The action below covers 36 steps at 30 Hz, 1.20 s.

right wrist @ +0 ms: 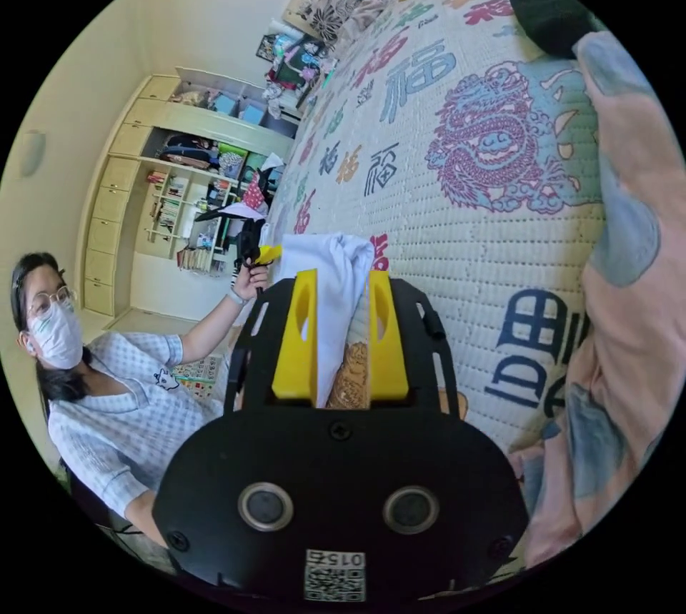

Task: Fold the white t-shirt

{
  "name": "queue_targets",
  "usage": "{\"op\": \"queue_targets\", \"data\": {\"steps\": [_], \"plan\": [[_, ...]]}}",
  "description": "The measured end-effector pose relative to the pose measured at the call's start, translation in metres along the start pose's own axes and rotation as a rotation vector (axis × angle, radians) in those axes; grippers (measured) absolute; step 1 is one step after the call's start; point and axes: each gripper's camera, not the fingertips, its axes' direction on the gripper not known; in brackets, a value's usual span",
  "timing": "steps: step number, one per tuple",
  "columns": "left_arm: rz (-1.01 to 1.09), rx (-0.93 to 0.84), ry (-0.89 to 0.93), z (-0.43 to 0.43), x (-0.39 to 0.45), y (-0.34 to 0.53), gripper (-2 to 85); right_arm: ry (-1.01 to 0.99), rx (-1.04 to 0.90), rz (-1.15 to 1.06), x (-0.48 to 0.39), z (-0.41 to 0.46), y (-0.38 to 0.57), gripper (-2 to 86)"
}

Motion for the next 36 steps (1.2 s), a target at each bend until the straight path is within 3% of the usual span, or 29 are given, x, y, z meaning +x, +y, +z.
{"op": "queue_targets", "data": {"steps": [5,10,14,20,25,29,36], "plan": [[0.031,-0.072,0.036,0.005,-0.013,-0.014,10.4,-0.092,-0.012,-0.021,0.019,0.012,-0.017,13.5],[0.052,-0.148,0.117,0.037,-0.016,-0.035,7.6,-0.245,-0.114,-0.063,0.021,0.05,-0.049,9.4],[0.048,-0.18,0.119,0.041,-0.013,-0.04,3.2,-0.243,-0.195,-0.059,0.015,0.066,-0.059,6.9],[0.087,-0.202,0.096,0.036,-0.005,-0.038,4.9,-0.188,-0.2,-0.113,0.004,0.052,-0.051,9.4],[0.067,-0.217,0.093,0.04,-0.004,-0.033,2.2,-0.167,-0.236,-0.099,-0.003,0.071,-0.045,5.8],[0.19,-0.193,0.061,0.029,0.026,-0.018,0.6,-0.128,-0.193,-0.156,-0.022,0.069,-0.036,4.7],[0.561,-0.176,0.075,0.008,0.12,0.052,0.1,-0.073,-0.208,-0.474,-0.111,0.055,0.032,4.1]]}}
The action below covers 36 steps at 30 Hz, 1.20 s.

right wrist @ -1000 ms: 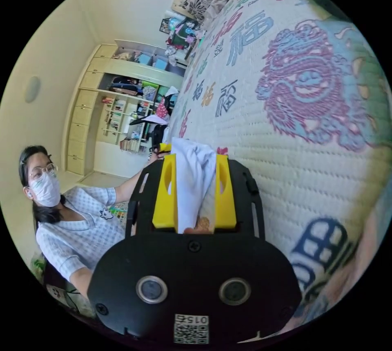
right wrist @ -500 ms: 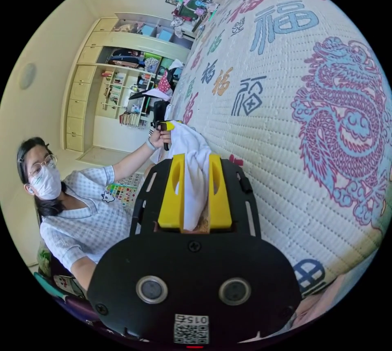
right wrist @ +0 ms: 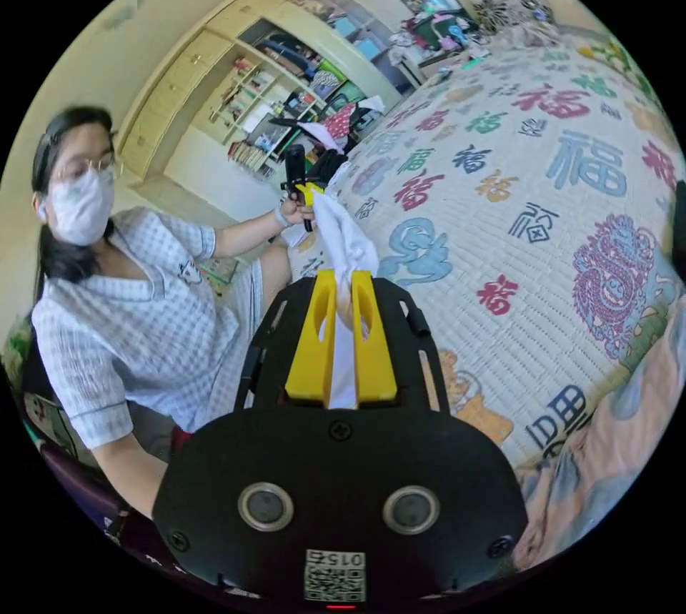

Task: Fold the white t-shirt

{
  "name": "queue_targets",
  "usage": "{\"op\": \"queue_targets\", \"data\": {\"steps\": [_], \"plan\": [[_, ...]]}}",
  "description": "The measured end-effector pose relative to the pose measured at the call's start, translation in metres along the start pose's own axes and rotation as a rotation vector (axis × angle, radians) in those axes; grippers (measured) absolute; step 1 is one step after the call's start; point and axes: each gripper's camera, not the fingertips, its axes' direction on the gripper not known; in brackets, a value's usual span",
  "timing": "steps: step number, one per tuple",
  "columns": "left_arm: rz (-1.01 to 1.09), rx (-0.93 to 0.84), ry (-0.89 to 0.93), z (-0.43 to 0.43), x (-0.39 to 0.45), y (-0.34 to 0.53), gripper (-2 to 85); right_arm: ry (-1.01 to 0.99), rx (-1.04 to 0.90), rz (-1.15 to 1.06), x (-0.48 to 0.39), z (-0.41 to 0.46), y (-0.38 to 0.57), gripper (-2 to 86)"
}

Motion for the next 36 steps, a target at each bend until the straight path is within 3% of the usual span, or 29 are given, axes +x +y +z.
{"op": "queue_targets", "data": {"steps": [7,13,23,31,36], "plan": [[0.162,-0.141,-0.071,0.038,0.101,0.067,0.1,0.118,-0.182,-0.081,-0.082,0.064,0.058,4.2],[0.106,-0.338,-0.12,0.087,0.123,0.12,1.1,0.182,-0.391,-0.027,-0.087,0.137,0.09,4.2],[0.064,-0.54,-0.216,0.113,0.155,0.153,5.9,0.217,-0.541,0.019,-0.088,0.184,0.106,6.5],[-0.04,-0.313,-0.176,0.105,0.162,0.126,5.6,0.188,-0.26,0.056,-0.094,0.174,0.094,1.1],[-0.161,-0.43,-0.159,0.148,0.125,0.144,3.1,0.143,-0.5,0.138,-0.05,0.244,0.089,-0.4]]}}
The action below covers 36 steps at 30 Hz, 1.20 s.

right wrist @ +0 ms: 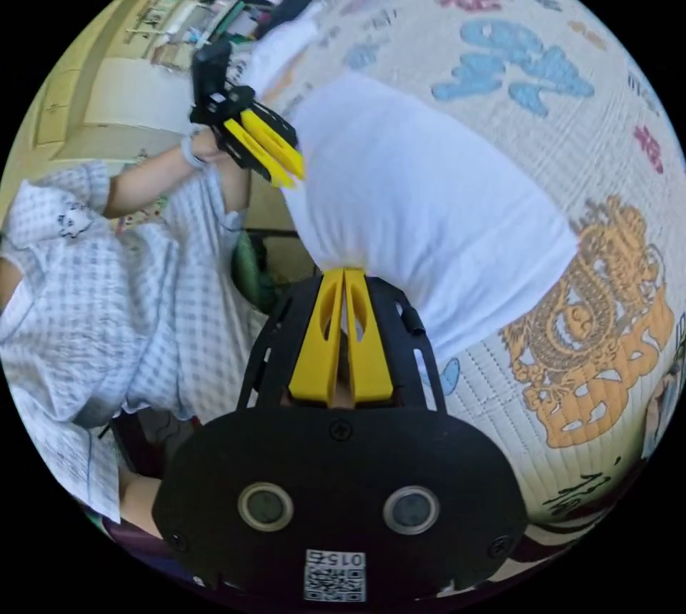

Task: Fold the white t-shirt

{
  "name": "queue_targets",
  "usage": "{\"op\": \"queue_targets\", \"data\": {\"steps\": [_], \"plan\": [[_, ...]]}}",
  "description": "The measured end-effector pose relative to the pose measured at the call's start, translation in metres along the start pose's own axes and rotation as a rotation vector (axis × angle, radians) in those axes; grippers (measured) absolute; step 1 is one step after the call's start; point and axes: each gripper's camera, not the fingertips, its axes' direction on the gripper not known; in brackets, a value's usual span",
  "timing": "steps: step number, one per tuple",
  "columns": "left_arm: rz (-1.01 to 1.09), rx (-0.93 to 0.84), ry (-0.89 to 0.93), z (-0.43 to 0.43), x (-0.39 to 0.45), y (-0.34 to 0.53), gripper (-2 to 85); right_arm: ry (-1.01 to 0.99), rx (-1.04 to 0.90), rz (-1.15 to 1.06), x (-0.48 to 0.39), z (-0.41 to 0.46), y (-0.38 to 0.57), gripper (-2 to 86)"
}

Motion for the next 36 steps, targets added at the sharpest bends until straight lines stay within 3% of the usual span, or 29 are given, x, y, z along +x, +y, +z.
{"op": "queue_targets", "data": {"steps": [2,10,12,16,19,22,27,30,33,36], "plan": [[-0.038,-0.013,0.0,0.004,-0.012,0.012,0.4,0.021,-0.067,0.026,0.013,0.018,0.002,-0.6],[-0.151,-0.031,0.033,-0.03,-0.034,0.041,-0.7,-0.096,0.031,0.183,0.053,0.008,0.031,-0.6],[-0.168,0.014,0.109,-0.049,-0.037,0.045,-0.8,-0.156,0.093,0.183,0.057,-0.005,0.039,-0.6],[-0.233,0.277,0.231,-0.082,-0.05,0.032,-0.7,-0.195,0.395,0.177,0.064,-0.034,0.03,-0.6],[-0.352,0.381,0.264,-0.076,-0.075,0.017,-0.8,-0.224,0.46,0.241,0.086,-0.024,0.004,-0.6],[-0.497,0.329,0.182,-0.066,-0.103,0.021,-0.8,-0.171,0.374,0.36,0.116,-0.003,-0.005,-0.6],[-0.562,0.353,0.133,-0.095,-0.125,0.064,-0.4,-0.211,0.5,0.536,0.156,0.0,0.052,-0.1],[-0.561,0.377,0.15,-0.123,-0.131,0.099,1.0,-0.291,0.571,0.488,0.166,-0.002,0.089,1.6],[-0.568,0.38,0.205,-0.147,-0.14,0.136,9.9,-0.372,0.612,0.445,0.176,0.002,0.109,8.5],[-0.55,0.359,0.259,-0.154,-0.148,0.156,12.2,-0.426,0.494,0.378,0.184,0.02,0.086,12.1]]}}
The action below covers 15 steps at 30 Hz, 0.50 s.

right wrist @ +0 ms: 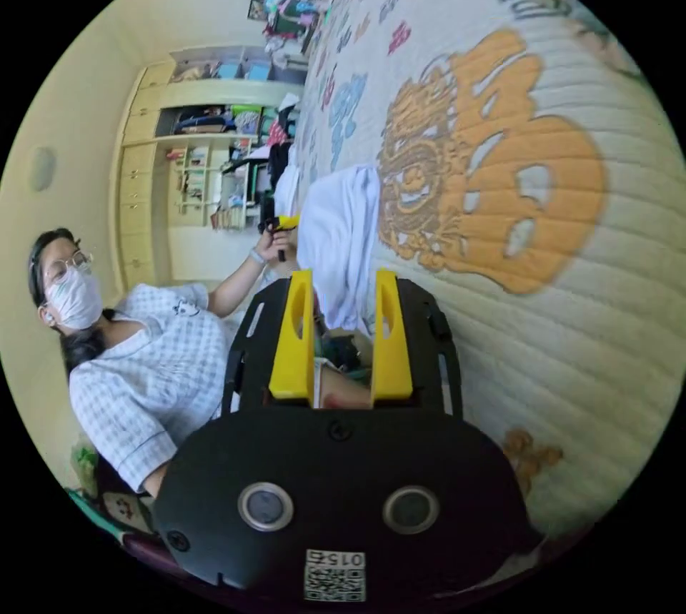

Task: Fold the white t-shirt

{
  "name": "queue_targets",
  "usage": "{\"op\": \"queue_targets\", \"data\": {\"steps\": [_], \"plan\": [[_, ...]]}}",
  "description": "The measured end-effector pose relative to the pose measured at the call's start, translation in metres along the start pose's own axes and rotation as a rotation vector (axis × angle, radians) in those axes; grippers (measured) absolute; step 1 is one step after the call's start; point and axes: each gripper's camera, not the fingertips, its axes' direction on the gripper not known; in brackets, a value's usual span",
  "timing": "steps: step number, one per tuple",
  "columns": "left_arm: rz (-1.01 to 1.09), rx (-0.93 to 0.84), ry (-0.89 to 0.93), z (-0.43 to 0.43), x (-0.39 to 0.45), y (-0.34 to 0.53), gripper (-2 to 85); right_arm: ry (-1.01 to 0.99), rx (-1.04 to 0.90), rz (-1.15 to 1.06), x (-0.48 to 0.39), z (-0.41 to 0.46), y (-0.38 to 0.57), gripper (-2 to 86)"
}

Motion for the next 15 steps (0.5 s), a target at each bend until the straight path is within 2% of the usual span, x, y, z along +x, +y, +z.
{"op": "queue_targets", "data": {"steps": [1,5,8,11,15], "plan": [[0.004,-0.003,0.024,-0.001,-0.003,0.001,12.6,-0.046,-0.058,-0.001,0.006,0.013,-0.01,12.4],[0.033,-0.081,0.114,0.017,-0.004,-0.012,12.7,-0.128,-0.091,-0.035,0.017,0.041,-0.035,12.0],[0.077,-0.163,0.111,0.039,0.006,-0.023,11.9,-0.21,-0.107,-0.048,0.024,0.066,-0.049,10.7],[0.073,-0.22,0.112,0.048,0.008,-0.028,8.4,-0.214,-0.124,-0.054,0.027,0.086,-0.055,6.9],[0.066,-0.207,0.151,0.036,0.008,-0.018,5.6,-0.166,-0.106,-0.045,0.021,0.101,-0.055,5.0]]}}
